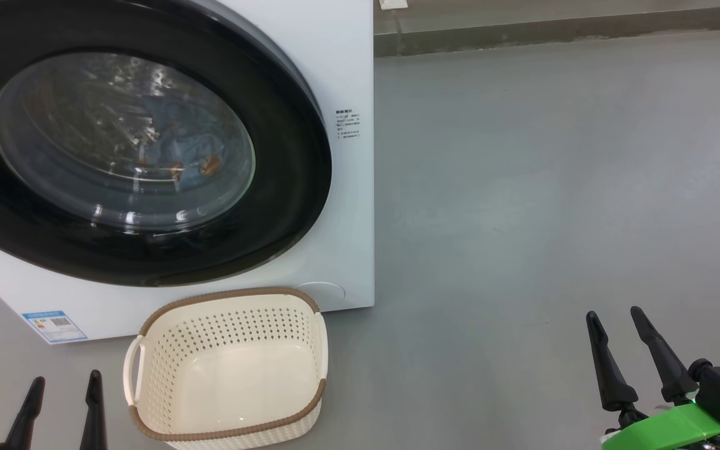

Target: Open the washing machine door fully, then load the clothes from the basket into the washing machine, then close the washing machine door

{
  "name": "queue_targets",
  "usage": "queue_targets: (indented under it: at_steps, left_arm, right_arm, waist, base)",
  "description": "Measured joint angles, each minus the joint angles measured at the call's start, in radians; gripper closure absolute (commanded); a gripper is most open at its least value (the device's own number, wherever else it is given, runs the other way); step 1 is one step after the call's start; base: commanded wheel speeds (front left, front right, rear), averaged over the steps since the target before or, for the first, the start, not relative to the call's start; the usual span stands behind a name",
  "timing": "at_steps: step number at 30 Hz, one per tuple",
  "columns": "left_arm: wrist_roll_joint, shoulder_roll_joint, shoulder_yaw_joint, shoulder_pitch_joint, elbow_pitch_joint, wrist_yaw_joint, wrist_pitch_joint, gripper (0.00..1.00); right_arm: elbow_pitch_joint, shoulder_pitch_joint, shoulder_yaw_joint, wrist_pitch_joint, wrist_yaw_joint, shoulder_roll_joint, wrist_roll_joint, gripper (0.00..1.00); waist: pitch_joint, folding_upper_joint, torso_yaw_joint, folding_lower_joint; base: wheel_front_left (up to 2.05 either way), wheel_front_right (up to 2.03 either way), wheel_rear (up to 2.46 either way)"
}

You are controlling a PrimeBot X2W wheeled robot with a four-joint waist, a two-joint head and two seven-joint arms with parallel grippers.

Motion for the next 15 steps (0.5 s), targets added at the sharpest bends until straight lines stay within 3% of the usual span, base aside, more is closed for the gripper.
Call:
queue_targets:
  at_steps: [15]
  left_arm:
    - [-0.01, -0.001, -0.003, 0.012, 0.0, 0.0, 0.0, 0.0]
  right_arm:
    - [-0.005, 0.0, -0.001, 0.0, 0.0, 0.002, 0.0, 0.0]
  waist:
    - [0.002, 0.0, 0.002, 0.0001]
  base:
    - [0.0, 0.0, 0.0]
